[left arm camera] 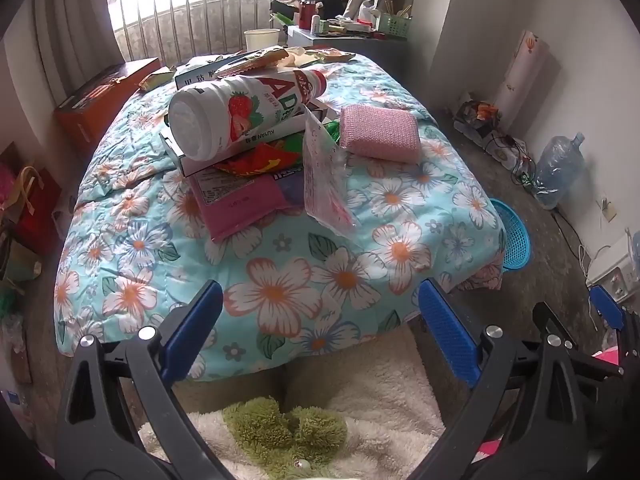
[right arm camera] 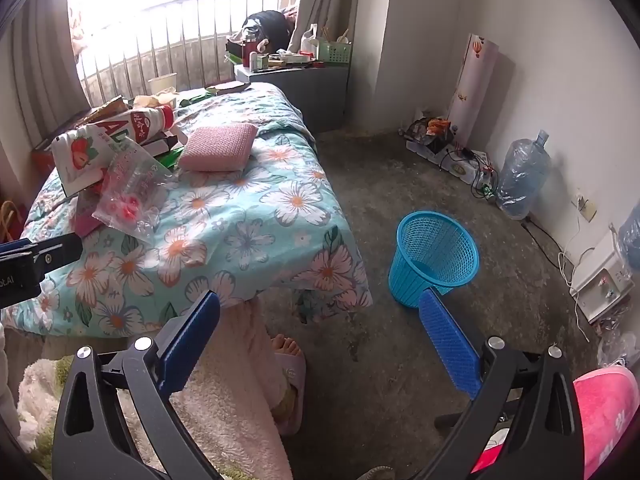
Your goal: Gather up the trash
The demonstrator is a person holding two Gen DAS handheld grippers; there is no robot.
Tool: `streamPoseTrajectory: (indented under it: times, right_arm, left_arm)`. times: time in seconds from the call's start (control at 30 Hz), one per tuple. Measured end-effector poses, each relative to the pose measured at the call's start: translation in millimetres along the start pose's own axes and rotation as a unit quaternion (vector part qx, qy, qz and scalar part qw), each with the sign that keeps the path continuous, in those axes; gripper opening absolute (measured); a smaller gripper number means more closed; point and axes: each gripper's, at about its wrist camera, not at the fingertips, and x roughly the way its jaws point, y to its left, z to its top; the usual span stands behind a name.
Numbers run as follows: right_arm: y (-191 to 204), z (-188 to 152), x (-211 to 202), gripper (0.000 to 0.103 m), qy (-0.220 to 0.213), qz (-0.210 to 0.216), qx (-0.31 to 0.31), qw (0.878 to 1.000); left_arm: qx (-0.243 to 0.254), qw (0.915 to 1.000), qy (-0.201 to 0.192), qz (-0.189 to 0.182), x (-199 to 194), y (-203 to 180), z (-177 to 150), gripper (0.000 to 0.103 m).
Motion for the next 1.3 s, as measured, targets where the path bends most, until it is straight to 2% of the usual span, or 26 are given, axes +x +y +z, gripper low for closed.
streamPoseTrajectory:
  times: [1.3]
  right_arm:
    - [0.4, 0.9, -2.3, 0.097, -0.002, 0.002, 0.002, 1.000]
  left_arm:
    - [-0.001, 1.0000, -0.005, 0.000, -3.7, 1.1, -0.2, 0.094]
